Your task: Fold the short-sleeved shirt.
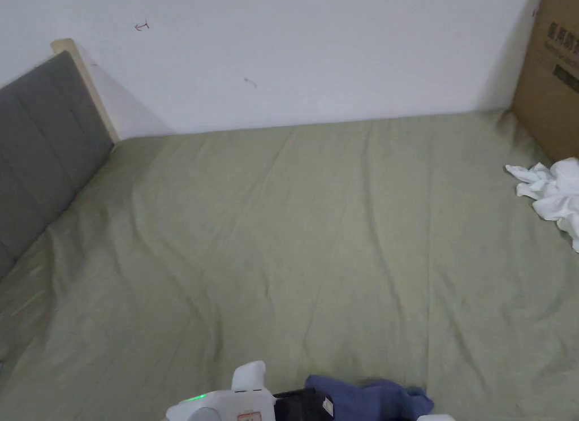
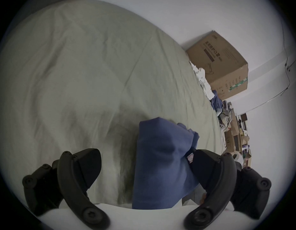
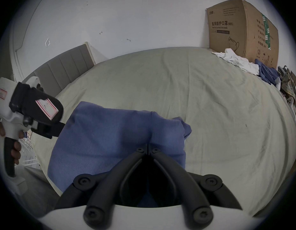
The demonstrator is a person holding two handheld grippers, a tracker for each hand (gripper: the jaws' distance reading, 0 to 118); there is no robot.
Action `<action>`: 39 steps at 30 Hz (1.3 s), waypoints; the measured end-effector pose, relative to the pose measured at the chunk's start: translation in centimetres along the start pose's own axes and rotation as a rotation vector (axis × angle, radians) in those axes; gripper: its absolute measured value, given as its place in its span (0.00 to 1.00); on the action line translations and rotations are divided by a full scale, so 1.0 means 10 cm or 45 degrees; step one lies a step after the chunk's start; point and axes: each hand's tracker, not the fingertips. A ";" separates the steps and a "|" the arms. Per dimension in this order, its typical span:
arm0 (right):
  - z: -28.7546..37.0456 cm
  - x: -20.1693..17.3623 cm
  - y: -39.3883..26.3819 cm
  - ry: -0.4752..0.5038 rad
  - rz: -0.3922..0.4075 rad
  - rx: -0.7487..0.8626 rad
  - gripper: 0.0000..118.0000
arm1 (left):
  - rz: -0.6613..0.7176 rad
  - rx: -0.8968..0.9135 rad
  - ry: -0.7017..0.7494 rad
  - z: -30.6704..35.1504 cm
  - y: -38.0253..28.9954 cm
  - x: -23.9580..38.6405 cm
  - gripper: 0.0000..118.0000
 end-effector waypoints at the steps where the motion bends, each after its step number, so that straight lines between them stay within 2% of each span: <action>1: 0.00 0.01 0.00 0.002 0.001 0.000 0.03 | -0.009 -0.016 -0.003 -0.03 0.01 0.00 0.99; 4: 0.00 0.02 -0.01 0.010 -0.004 0.003 0.03 | -0.061 -0.085 0.000 -0.15 0.00 0.03 0.97; 6: 0.00 0.02 0.00 0.013 -0.004 0.000 0.03 | -0.122 -0.111 -0.036 -0.21 -0.02 0.07 0.81; 8: 0.00 0.02 0.00 0.013 0.003 -0.005 0.03 | -0.183 -0.134 -0.041 -0.27 -0.04 0.11 0.55; 11: 0.00 0.02 0.01 0.009 0.018 -0.013 0.03 | -0.173 -0.153 -0.066 -0.34 -0.06 0.12 0.34; 14: 0.02 0.01 0.04 0.015 0.024 -0.021 0.03 | -0.091 -0.184 -0.097 -0.34 -0.02 0.09 0.25; 18: 0.11 -0.03 0.21 0.034 0.063 -0.048 0.03 | -0.130 -0.132 -0.073 -0.14 0.00 0.19 0.23; 23: 0.30 -0.19 0.49 0.062 0.171 0.070 0.03 | -0.185 -0.104 0.005 0.19 0.21 0.09 0.22; 26: 0.42 -0.31 0.71 0.097 0.177 0.160 0.03 | -0.196 -0.081 0.063 0.51 0.42 -0.18 0.22; 30: 0.50 -0.44 0.93 0.130 0.186 0.236 0.03 | -0.229 -0.037 0.254 1.05 0.73 -0.63 0.22; 36: 0.47 -0.56 1.08 0.164 0.190 0.279 0.03 | -0.183 0.013 0.570 1.78 1.13 -1.44 0.22; 39: 0.45 -0.57 1.11 0.163 0.194 0.274 0.03 | -0.072 0.015 0.634 2.03 1.28 -1.82 0.22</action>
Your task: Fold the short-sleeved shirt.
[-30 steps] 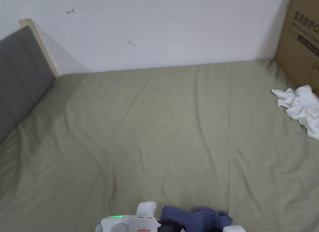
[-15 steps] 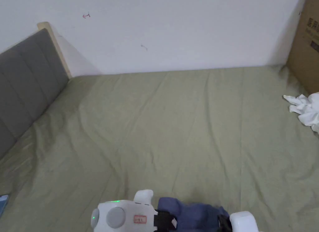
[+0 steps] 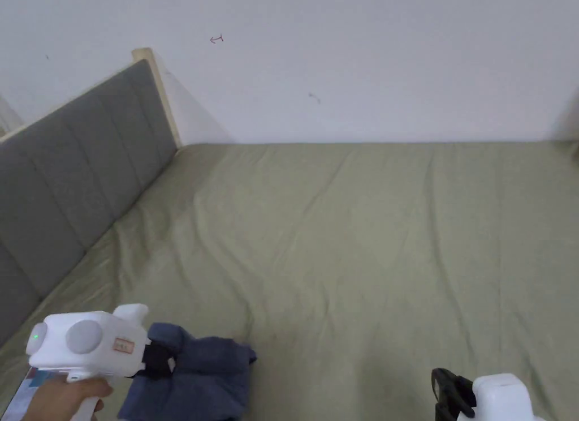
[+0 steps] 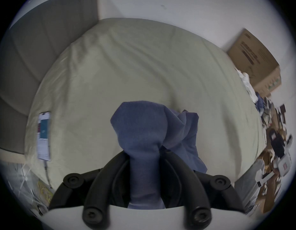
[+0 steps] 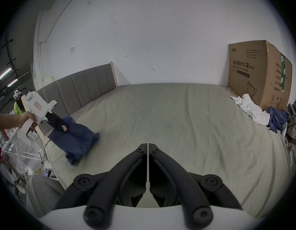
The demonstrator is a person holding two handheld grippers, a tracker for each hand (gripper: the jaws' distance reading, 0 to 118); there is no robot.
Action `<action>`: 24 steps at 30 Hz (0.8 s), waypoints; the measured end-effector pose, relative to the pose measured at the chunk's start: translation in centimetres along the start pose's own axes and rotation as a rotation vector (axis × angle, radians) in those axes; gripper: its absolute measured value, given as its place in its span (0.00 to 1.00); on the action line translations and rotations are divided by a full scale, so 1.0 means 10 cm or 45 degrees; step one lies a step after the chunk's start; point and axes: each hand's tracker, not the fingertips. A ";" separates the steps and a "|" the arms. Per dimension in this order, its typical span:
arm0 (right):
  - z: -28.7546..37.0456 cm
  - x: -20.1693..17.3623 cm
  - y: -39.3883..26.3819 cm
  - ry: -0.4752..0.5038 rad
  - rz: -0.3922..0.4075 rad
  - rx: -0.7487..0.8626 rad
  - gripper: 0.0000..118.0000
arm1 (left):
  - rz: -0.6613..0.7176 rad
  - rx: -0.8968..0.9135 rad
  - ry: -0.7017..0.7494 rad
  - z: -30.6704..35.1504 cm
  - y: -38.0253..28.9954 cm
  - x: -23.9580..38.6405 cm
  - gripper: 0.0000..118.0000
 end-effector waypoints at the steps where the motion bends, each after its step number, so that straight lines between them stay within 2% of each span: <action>1: 0.00 0.00 0.00 -0.003 0.003 -0.001 0.03 | 0.023 0.000 0.020 0.01 0.03 -0.11 0.22; 4: -0.02 0.04 0.02 -0.012 0.004 -0.004 0.03 | 0.119 -0.036 0.070 -0.05 0.08 -0.43 0.22; 6: -0.02 0.06 0.03 -0.024 0.002 -0.003 0.03 | 0.186 -0.038 0.033 -0.11 0.08 -0.55 0.22; 13: -0.02 0.14 0.07 -0.053 0.016 -0.008 0.03 | 0.219 -0.101 0.112 -0.39 0.07 -0.51 0.23; 14: -0.01 0.14 0.08 -0.055 0.018 -0.007 0.03 | 0.223 -0.086 0.128 -0.38 0.06 -0.49 0.31; 17: 0.03 0.16 0.12 -0.057 0.016 0.003 0.03 | 0.177 -0.054 0.223 -0.29 0.05 -0.38 0.77; 20: 0.11 0.16 0.21 -0.056 0.019 0.030 0.03 | 0.197 0.027 0.164 -0.09 0.04 -0.30 0.84; 23: 0.22 0.17 0.33 -0.053 0.026 0.073 0.03 | 0.211 0.109 0.070 0.24 -0.03 -0.10 0.98; 24: 0.27 0.17 0.38 -0.050 0.024 0.096 0.03 | 0.197 0.164 0.043 0.36 -0.04 -0.04 0.99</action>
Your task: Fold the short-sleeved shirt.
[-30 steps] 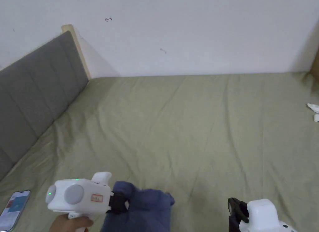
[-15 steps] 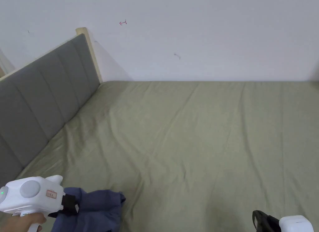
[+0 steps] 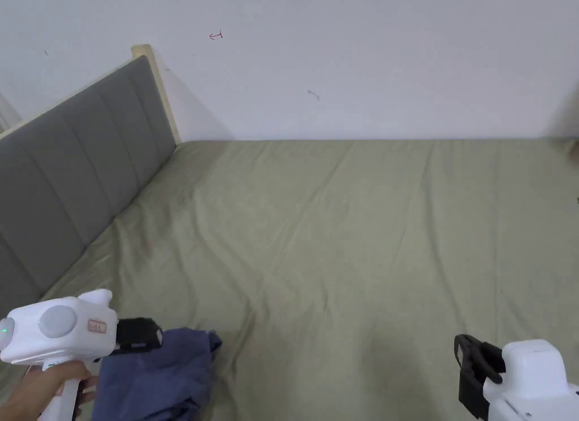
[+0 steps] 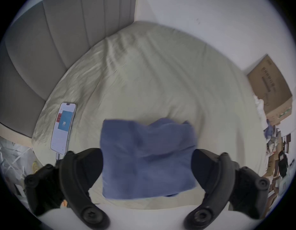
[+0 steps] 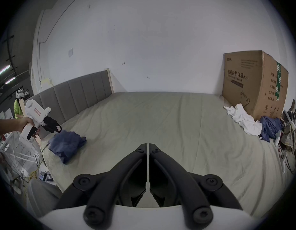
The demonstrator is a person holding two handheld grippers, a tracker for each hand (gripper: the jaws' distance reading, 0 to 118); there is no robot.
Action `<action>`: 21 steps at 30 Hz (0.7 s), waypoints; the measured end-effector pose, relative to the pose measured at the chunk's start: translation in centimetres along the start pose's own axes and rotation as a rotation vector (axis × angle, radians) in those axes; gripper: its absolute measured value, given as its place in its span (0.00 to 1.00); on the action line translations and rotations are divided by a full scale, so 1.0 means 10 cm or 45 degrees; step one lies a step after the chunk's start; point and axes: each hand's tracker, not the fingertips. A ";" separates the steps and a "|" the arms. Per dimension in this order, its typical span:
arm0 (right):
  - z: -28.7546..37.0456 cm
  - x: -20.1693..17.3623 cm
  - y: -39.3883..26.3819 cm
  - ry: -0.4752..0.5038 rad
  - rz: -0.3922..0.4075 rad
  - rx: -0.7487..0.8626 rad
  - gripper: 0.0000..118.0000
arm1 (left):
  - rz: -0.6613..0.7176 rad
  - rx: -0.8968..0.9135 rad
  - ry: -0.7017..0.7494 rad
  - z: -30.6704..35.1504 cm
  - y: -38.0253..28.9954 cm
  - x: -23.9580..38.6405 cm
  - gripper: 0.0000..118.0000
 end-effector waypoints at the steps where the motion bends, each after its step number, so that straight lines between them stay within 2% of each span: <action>1: 0.04 0.01 0.05 0.009 0.000 0.019 0.03 | -0.007 0.052 -0.015 0.02 0.04 -0.04 0.99; 5: 0.24 0.06 0.29 0.005 0.011 0.093 0.03 | -0.065 0.230 -0.028 0.51 0.09 0.21 0.99; 14: 0.75 0.23 0.93 -0.145 0.066 0.280 0.03 | -0.242 0.681 -0.059 1.71 -0.07 1.14 0.99; 21: 1.16 0.38 1.28 -0.252 0.085 0.395 0.03 | -0.336 1.058 -0.021 2.18 -0.43 1.94 0.98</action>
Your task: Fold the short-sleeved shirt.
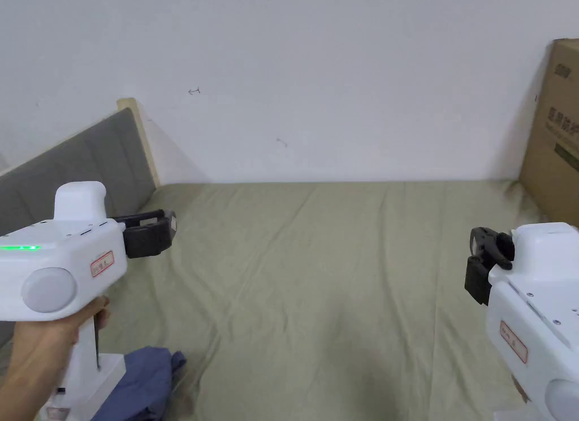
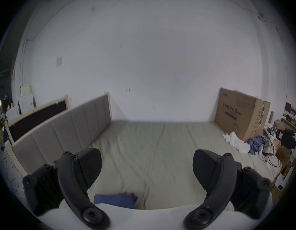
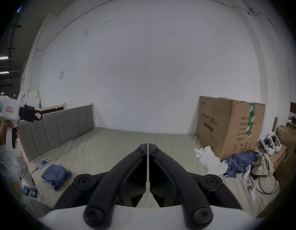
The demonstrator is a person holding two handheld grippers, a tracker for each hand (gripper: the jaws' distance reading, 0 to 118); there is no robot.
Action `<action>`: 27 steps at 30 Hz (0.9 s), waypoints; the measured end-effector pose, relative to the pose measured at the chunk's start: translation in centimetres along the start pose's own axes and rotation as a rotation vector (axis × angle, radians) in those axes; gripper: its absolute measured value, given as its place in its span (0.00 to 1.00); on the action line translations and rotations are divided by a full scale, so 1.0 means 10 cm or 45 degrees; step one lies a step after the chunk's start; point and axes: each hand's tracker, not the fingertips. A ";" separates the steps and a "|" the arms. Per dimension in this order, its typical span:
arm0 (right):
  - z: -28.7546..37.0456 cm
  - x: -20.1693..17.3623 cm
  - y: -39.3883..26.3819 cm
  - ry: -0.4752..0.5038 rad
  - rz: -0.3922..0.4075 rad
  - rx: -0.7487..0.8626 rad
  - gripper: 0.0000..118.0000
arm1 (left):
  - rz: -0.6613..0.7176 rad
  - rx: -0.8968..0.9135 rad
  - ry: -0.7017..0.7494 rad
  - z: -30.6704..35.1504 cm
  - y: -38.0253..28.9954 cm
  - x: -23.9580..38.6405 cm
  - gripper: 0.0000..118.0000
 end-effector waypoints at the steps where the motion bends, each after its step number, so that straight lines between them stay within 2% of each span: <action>1: 0.04 0.02 0.04 -0.013 0.003 0.014 0.03 | -0.006 0.047 0.000 0.05 0.01 0.11 0.98; 9: 0.33 0.19 0.18 -0.138 0.065 0.102 0.03 | -0.020 0.393 -0.009 0.29 -0.11 0.92 0.98; 10: 0.36 0.21 0.18 -0.149 0.066 0.107 0.03 | -0.022 0.413 -0.020 0.30 -0.14 0.99 0.97; 12: 0.40 0.25 0.17 -0.170 0.076 0.116 0.03 | -0.034 0.447 -0.037 0.33 -0.23 1.16 0.90; 13: 0.41 0.27 0.16 -0.178 0.082 0.119 0.03 | -0.030 0.453 -0.049 0.34 -0.26 1.21 0.84; 15: 0.45 0.30 0.15 -0.191 0.081 0.124 0.03 | -0.025 0.442 -0.084 0.32 -0.31 1.32 0.64; 16: 0.47 0.31 0.15 -0.195 0.078 0.126 0.03 | -0.027 0.428 -0.087 0.32 -0.34 1.39 0.47; 17: 0.47 0.33 0.14 -0.201 0.072 0.127 0.03 | -0.032 0.426 -0.103 0.30 -0.38 1.43 0.14; 18: 0.48 0.34 0.14 -0.204 0.068 0.126 0.03 | -0.033 0.421 -0.117 0.29 -0.43 1.46 0.05; 27: 0.46 0.33 0.09 -0.206 0.056 0.108 0.03 | -0.055 0.352 -0.181 0.23 -0.58 1.64 0.05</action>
